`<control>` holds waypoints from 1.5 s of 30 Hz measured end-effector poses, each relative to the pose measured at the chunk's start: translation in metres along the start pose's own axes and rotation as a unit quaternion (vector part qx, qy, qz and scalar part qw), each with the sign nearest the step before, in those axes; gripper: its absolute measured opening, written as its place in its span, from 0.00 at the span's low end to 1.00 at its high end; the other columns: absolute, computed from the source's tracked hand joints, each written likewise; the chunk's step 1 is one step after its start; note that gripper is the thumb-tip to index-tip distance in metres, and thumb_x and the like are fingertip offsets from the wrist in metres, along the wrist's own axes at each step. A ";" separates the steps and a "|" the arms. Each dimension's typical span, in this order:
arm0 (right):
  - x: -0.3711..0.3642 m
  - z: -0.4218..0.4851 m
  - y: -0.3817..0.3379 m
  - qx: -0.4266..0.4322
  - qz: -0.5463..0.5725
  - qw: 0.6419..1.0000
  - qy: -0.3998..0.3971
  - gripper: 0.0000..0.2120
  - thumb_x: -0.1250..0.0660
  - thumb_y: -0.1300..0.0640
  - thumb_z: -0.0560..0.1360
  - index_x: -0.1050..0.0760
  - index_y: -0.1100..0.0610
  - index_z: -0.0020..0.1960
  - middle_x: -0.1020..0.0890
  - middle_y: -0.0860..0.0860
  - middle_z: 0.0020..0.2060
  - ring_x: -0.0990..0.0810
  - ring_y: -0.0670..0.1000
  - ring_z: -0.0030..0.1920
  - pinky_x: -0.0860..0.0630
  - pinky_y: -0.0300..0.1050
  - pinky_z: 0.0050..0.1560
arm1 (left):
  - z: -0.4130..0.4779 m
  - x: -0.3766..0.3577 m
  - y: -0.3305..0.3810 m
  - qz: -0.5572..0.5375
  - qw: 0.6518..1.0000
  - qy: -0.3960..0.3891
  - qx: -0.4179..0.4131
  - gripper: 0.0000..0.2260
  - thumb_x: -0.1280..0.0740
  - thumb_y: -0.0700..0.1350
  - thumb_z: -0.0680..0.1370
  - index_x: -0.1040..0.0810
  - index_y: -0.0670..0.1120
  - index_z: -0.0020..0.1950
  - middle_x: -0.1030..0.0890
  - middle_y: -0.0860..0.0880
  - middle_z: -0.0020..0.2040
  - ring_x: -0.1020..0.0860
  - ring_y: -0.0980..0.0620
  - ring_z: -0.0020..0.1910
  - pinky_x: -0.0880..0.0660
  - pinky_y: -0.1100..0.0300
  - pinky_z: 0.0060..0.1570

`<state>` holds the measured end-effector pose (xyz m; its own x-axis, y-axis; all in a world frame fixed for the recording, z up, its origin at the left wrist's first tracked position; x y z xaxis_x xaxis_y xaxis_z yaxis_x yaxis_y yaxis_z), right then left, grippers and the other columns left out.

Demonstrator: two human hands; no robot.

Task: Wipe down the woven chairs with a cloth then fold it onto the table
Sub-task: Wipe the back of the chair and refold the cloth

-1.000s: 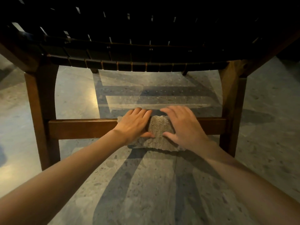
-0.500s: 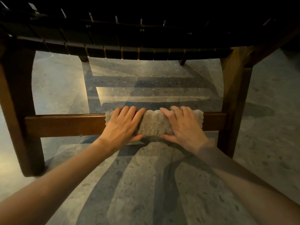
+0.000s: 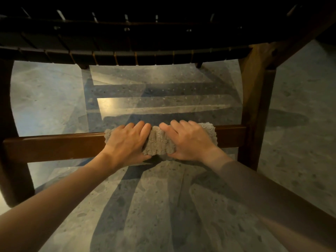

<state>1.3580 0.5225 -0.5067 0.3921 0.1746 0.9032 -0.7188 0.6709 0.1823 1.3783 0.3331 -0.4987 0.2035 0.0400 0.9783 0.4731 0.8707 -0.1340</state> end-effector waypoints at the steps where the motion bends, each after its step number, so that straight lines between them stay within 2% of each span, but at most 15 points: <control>1: 0.000 -0.005 0.006 0.002 -0.001 1.000 0.003 0.33 0.31 0.36 0.67 0.26 0.58 0.63 0.21 0.55 0.44 0.22 0.54 0.37 0.28 0.47 0.35 | 0.004 0.000 0.005 -0.005 1.000 -0.004 -0.003 0.29 0.27 0.64 0.63 0.26 0.44 0.52 0.21 0.45 0.43 0.21 0.48 0.34 0.27 0.58 0.31; 4: 0.001 -0.027 0.030 -0.006 -0.003 1.000 0.002 0.32 0.34 0.36 0.69 0.29 0.58 0.64 0.22 0.54 0.45 0.23 0.53 0.39 0.28 0.47 0.37 | 0.024 0.004 0.030 -0.024 1.000 0.007 -0.015 0.27 0.30 0.64 0.67 0.29 0.46 0.55 0.21 0.46 0.47 0.21 0.48 0.39 0.26 0.56 0.35; 8: 0.010 -0.063 0.070 -0.044 -0.027 0.999 -0.006 0.32 0.31 0.37 0.67 0.32 0.56 0.63 0.23 0.54 0.45 0.24 0.54 0.41 0.29 0.48 0.39 | 0.060 0.002 0.078 -0.015 0.999 0.025 -0.028 0.27 0.33 0.64 0.70 0.33 0.49 0.61 0.24 0.48 0.55 0.22 0.48 0.48 0.26 0.55 0.43; 14: 0.012 -0.080 0.079 -0.134 -0.067 0.988 -0.022 0.32 0.29 0.37 0.64 0.30 0.55 0.60 0.23 0.55 0.46 0.23 0.55 0.42 0.28 0.50 0.42 | 0.081 -0.002 0.106 -0.013 0.996 0.069 -0.057 0.25 0.35 0.63 0.72 0.31 0.47 0.59 0.23 0.47 0.53 0.22 0.48 0.45 0.26 0.56 0.40; 18: 0.015 -0.077 0.078 -0.130 -0.062 0.989 -0.020 0.33 0.28 0.37 0.64 0.30 0.56 0.60 0.22 0.56 0.47 0.22 0.56 0.41 0.28 0.49 0.40 | 0.077 -0.004 0.101 -0.018 0.994 0.082 -0.073 0.25 0.33 0.61 0.71 0.29 0.46 0.60 0.23 0.46 0.51 0.22 0.48 0.42 0.23 0.54 0.37; 21: 0.017 -0.073 0.076 -0.122 -0.049 0.990 -0.047 0.34 0.27 0.38 0.64 0.29 0.58 0.61 0.21 0.58 0.48 0.21 0.57 0.42 0.26 0.49 0.41 | 0.070 -0.003 0.094 -0.013 0.993 0.091 -0.079 0.27 0.31 0.62 0.70 0.29 0.45 0.60 0.22 0.46 0.50 0.22 0.49 0.41 0.24 0.56 0.35; 25: 0.020 -0.062 0.063 -0.128 -0.032 0.989 -0.066 0.33 0.27 0.38 0.64 0.27 0.59 0.59 0.21 0.58 0.47 0.21 0.57 0.41 0.25 0.51 0.41 | 0.057 -0.007 0.076 -0.012 0.991 0.100 -0.082 0.29 0.29 0.62 0.68 0.29 0.46 0.61 0.22 0.47 0.50 0.22 0.50 0.41 0.26 0.58 0.36; 31: 0.012 -0.016 0.012 -0.104 -0.032 0.990 -0.084 0.32 0.24 0.43 0.61 0.25 0.60 0.58 0.20 0.59 0.46 0.21 0.59 0.38 0.25 0.49 0.38 | 0.020 -0.006 0.027 -0.021 0.993 0.093 -0.071 0.28 0.28 0.62 0.66 0.26 0.44 0.56 0.22 0.46 0.45 0.23 0.49 0.36 0.24 0.56 0.31; 37: -0.001 0.044 -0.051 -0.060 -0.006 0.993 -0.097 0.34 0.23 0.43 0.60 0.26 0.58 0.60 0.21 0.56 0.44 0.22 0.57 0.36 0.26 0.47 0.35 | -0.041 -0.006 -0.047 0.011 0.996 0.079 -0.039 0.29 0.32 0.65 0.68 0.25 0.43 0.55 0.22 0.45 0.43 0.23 0.48 0.35 0.27 0.56 0.31; 39: -0.005 0.067 -0.075 -0.043 -0.002 0.993 -0.107 0.34 0.23 0.43 0.59 0.26 0.58 0.60 0.21 0.56 0.44 0.21 0.56 0.35 0.26 0.46 0.34 | -0.062 -0.006 -0.072 0.023 0.997 0.076 -0.019 0.30 0.37 0.67 0.70 0.24 0.42 0.54 0.22 0.45 0.43 0.24 0.47 0.35 0.28 0.55 0.31; 42: -0.012 0.102 -0.110 -0.022 0.005 0.992 -0.125 0.33 0.25 0.43 0.61 0.29 0.55 0.62 0.21 0.54 0.45 0.20 0.56 0.37 0.27 0.46 0.34 | -0.093 -0.006 -0.107 0.033 0.997 0.064 0.017 0.32 0.44 0.69 0.72 0.24 0.42 0.54 0.21 0.44 0.45 0.23 0.46 0.38 0.25 0.54 0.36; 45: -0.020 0.134 -0.144 0.007 0.019 0.993 -0.117 0.33 0.28 0.45 0.66 0.35 0.54 0.65 0.21 0.54 0.49 0.19 0.57 0.41 0.32 0.46 0.34 | -0.123 -0.005 -0.138 0.028 0.996 0.044 0.069 0.29 0.37 0.66 0.69 0.25 0.42 0.55 0.21 0.43 0.48 0.22 0.45 0.42 0.24 0.52 0.43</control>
<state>1.3771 0.3253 -0.4986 0.2217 0.0258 0.9748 -0.7396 0.6560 0.1509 1.4179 0.1522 -0.5042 0.3036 0.0525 0.9514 0.3379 0.9277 -0.1590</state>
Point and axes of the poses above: each hand's wrist, its own z-axis towards the middle knuckle, its own x-axis out of the back of the hand, y = z × x, the point moved 2 cm from there along z, towards the middle knuckle
